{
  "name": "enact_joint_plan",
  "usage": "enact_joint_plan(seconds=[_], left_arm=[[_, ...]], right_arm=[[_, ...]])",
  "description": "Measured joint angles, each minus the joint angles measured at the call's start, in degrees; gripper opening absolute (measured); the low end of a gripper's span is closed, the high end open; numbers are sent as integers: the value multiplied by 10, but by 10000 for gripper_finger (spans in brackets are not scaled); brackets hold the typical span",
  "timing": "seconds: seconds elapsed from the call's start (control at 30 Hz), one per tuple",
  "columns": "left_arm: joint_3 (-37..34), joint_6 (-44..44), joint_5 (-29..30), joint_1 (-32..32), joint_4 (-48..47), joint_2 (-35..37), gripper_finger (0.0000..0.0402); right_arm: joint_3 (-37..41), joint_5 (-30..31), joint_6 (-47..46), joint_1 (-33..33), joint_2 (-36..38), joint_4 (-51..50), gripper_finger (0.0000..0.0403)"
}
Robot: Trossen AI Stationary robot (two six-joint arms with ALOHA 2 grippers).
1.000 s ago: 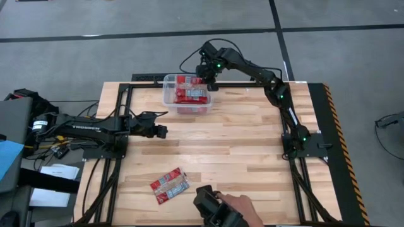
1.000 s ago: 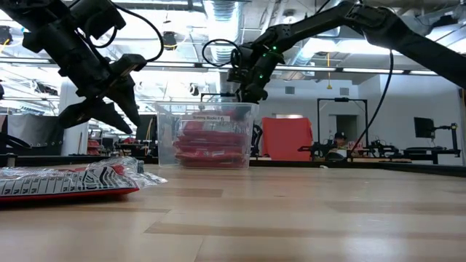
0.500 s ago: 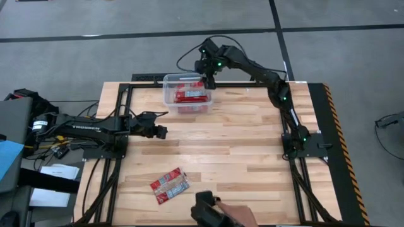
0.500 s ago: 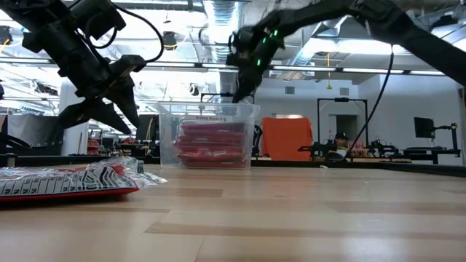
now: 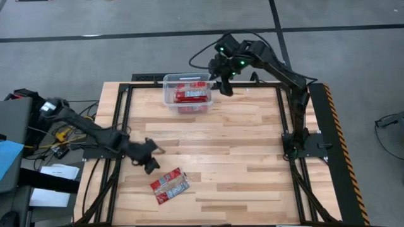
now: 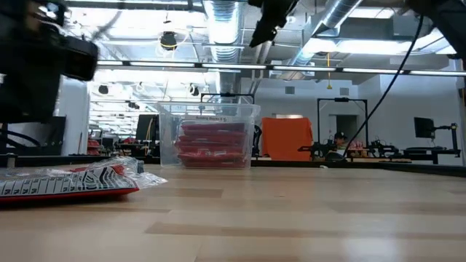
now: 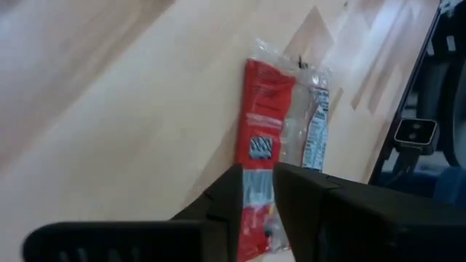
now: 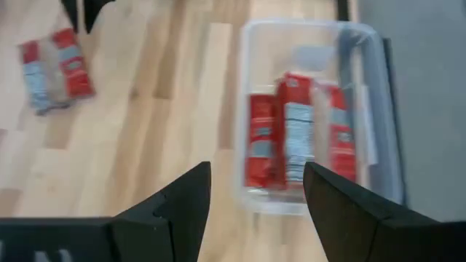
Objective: Sort popcorn bags into baskets
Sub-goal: Put the red popcorn bag into the transparent bin
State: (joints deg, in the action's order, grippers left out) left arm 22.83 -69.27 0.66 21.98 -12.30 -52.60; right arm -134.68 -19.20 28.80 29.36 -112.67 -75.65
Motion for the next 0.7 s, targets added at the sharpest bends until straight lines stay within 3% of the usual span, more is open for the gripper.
enact_joint_plan(seconds=[0.13,0.23,0.33,0.43,0.7], left_arm=[[0,-91,123,113,12,0,29],[0,-138,172,173,52,-10,5],[5,-153,171,217,97,-46,1],[32,-154,156,246,75,-105,0],[89,-127,136,266,34,-264,0]], right_arm=[[1,-29,-29,-15,16,-22,240],[0,-34,-47,-29,19,-58,240],[1,-34,-68,-51,17,-87,240],[1,-34,-95,-81,18,-114,240],[1,-80,-145,-166,37,-145,239]])
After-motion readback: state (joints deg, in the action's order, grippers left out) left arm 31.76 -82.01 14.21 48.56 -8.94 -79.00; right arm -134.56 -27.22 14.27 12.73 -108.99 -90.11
